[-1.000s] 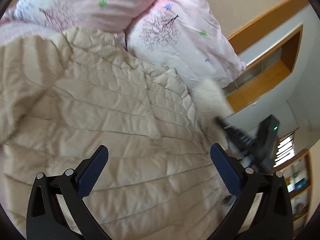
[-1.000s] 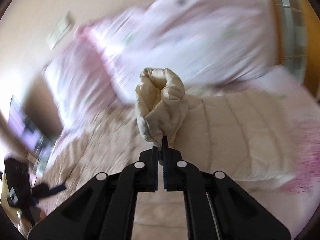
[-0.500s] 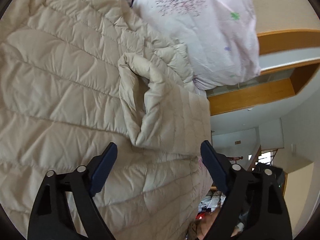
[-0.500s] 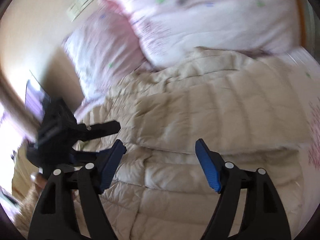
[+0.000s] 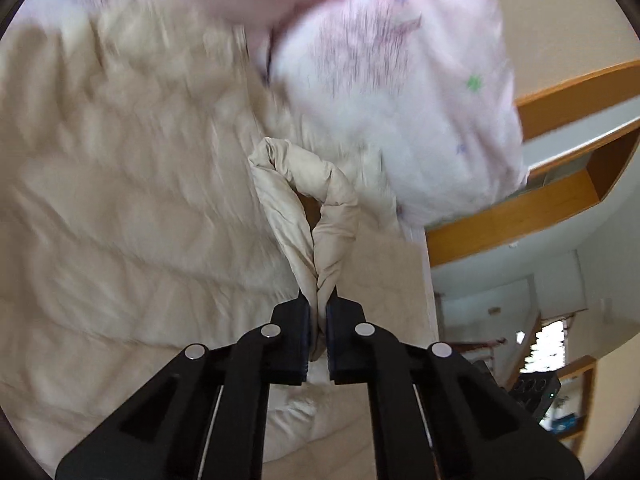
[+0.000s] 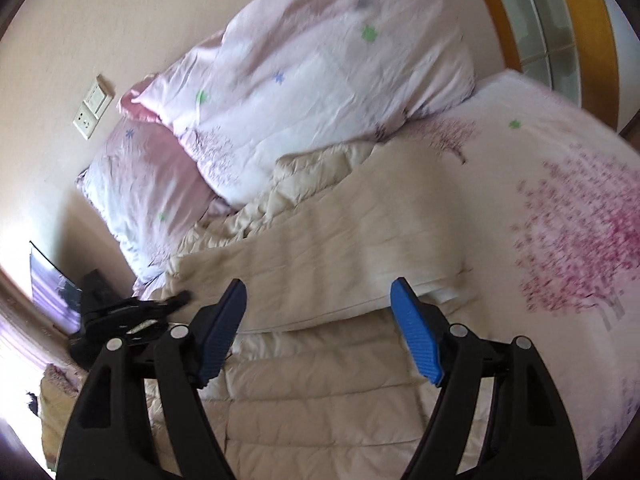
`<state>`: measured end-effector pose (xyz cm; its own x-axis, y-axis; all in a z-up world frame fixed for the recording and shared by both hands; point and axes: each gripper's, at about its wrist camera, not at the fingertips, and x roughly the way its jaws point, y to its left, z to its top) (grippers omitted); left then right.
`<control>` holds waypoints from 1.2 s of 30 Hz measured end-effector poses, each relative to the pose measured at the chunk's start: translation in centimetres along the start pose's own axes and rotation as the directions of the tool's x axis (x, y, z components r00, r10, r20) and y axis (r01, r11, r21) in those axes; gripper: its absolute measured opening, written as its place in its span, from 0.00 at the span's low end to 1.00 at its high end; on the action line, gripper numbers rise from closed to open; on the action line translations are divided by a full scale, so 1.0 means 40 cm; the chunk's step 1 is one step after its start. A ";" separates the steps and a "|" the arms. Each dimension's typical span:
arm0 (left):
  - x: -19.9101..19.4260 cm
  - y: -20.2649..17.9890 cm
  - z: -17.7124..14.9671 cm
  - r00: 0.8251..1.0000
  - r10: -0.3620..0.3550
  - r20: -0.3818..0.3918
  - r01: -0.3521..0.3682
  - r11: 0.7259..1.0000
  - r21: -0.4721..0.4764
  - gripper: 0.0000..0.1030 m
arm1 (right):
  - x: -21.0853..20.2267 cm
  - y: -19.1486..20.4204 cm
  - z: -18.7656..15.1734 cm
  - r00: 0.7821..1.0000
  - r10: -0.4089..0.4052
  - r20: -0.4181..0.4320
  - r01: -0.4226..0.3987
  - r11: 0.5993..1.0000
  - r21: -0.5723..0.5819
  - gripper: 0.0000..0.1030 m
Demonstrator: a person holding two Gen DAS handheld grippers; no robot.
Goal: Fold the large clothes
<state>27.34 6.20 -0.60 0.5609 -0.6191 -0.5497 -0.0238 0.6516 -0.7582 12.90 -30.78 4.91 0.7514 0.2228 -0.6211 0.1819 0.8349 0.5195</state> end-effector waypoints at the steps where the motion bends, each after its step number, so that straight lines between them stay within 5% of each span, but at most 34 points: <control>1: -0.032 0.012 0.013 0.999 0.025 0.034 -0.025 1.000 0.008 0.05 | 0.001 0.000 0.003 1.000 -0.006 0.003 0.006 1.000 0.000 0.70; 4: -0.070 0.061 0.031 0.993 0.097 0.070 -0.098 0.995 0.008 0.05 | 0.026 0.010 0.009 0.999 -0.034 -0.022 0.034 0.999 -0.018 0.56; 9: -0.041 0.129 0.025 0.987 0.161 0.017 -0.161 0.987 -0.010 0.05 | 0.135 0.040 0.015 0.988 -0.108 -0.114 0.100 0.992 -0.072 0.39; 13: -0.008 0.163 0.018 0.979 0.199 -0.031 -0.200 0.979 -0.033 0.07 | 0.236 0.031 0.006 0.961 -0.200 -0.192 0.185 0.978 -0.095 0.37; 16: 0.000 0.173 0.013 0.975 0.219 -0.036 -0.220 0.975 -0.033 0.23 | 0.294 0.006 -0.010 0.919 -0.282 -0.275 0.263 0.959 -0.106 0.37; 19: -0.011 0.174 0.012 0.976 0.214 -0.039 -0.215 0.976 -0.032 0.31 | 0.278 0.038 -0.012 0.908 -0.330 -0.257 0.304 0.943 -0.136 0.39; 23: -0.069 0.156 0.003 0.979 0.202 0.016 -0.201 0.979 -0.014 0.57 | 0.259 0.170 -0.024 0.946 -0.224 -0.233 0.172 0.960 -0.223 0.39; 29: -0.252 0.173 -0.080 0.978 0.138 0.158 -0.147 0.988 0.043 0.61 | 0.353 0.420 -0.109 0.951 -0.098 -0.294 -0.033 0.912 -0.410 0.31; 32: -0.376 0.225 -0.142 0.952 0.186 0.241 -0.198 0.980 0.028 0.61 | 0.412 0.538 -0.143 0.954 -0.065 -0.292 -0.089 0.871 -0.484 0.28; 36: -0.525 0.308 -0.223 0.892 0.290 0.348 -0.294 0.955 -0.043 0.65 | 0.522 0.633 -0.171 0.948 -0.074 -0.310 -0.100 0.853 -0.511 0.28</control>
<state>7.90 23.34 -1.52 0.7808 -0.2105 -0.5883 -0.2235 0.7851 -0.5776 28.87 -1.54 1.09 0.5023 0.3052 -0.8091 -0.2446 0.9476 0.2056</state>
